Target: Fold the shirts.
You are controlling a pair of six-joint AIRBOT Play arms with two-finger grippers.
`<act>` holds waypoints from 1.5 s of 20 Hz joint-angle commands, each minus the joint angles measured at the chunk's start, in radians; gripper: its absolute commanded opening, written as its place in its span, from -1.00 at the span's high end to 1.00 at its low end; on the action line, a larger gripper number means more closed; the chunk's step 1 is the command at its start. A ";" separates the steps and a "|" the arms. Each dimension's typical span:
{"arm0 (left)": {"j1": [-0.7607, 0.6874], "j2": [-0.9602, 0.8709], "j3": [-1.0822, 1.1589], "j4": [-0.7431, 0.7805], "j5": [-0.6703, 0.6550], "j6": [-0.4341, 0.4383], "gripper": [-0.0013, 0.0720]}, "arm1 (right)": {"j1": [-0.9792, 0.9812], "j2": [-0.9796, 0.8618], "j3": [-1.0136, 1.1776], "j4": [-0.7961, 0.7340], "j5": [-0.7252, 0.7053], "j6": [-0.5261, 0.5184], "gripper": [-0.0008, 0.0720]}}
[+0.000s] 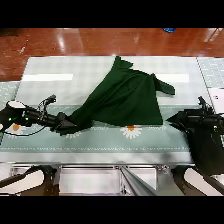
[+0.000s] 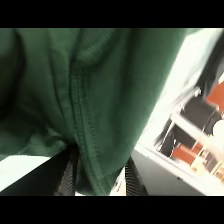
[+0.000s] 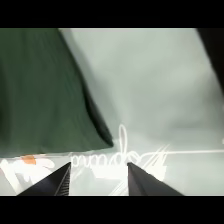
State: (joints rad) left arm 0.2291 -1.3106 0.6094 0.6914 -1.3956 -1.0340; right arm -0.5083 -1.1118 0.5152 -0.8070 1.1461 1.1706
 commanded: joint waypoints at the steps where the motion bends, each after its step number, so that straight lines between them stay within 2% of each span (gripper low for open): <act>1: -0.007 -0.005 0.001 0.028 -0.009 0.031 0.16 | -0.001 0.001 -0.006 0.005 0.000 -0.005 -0.14; 2: -0.007 -0.005 0.001 0.026 0.017 0.031 0.77 | -0.001 0.001 -0.006 0.005 -0.003 -0.002 -0.14; 3: -0.007 -0.005 0.001 0.024 0.044 0.029 0.91 | -0.001 0.001 -0.006 0.007 -0.009 0.003 -0.14; 7: -0.007 -0.005 0.001 0.023 0.101 0.027 0.91 | 0.011 -0.022 -0.005 0.077 -0.064 0.001 -0.14; 11: -0.007 -0.005 0.001 0.006 0.105 0.027 0.91 | 0.147 -0.173 0.016 0.105 -0.115 0.006 -0.14; 15: -0.007 -0.005 0.001 -0.027 0.109 0.027 0.91 | 0.293 -0.281 0.126 0.193 -0.178 0.006 -0.12; 16: -0.007 -0.005 0.001 -0.027 0.110 0.027 0.91 | 0.330 -0.294 0.164 0.210 -0.194 0.006 0.23; 17: 0.001 -0.005 0.002 -0.038 0.117 0.027 0.91 | 0.358 -0.305 0.201 0.216 -0.202 0.005 0.79; 18: 0.020 -0.005 0.005 -0.084 0.120 0.027 0.91 | 0.378 -0.311 0.247 0.216 -0.194 0.005 0.92; 22: 0.147 0.046 0.159 -0.454 0.013 0.065 0.91 | 0.372 -0.252 0.520 0.189 -0.027 0.040 0.92; 25: 0.232 0.144 0.387 -0.653 0.061 0.013 0.91 | 0.343 -0.150 0.817 0.115 0.011 0.122 0.92; 28: 0.286 0.229 0.646 -0.599 0.168 -0.100 0.91 | 0.322 -0.072 1.139 0.039 0.077 0.174 0.92; 30: 0.305 0.280 0.819 -0.453 0.208 -0.176 0.91 | 0.322 -0.012 1.292 -0.039 0.099 0.215 0.92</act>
State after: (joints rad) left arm 0.4911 -1.1030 1.2026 0.1524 -1.2713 -1.1007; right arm -0.1787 -1.2015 1.5620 -0.7433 1.1938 1.3151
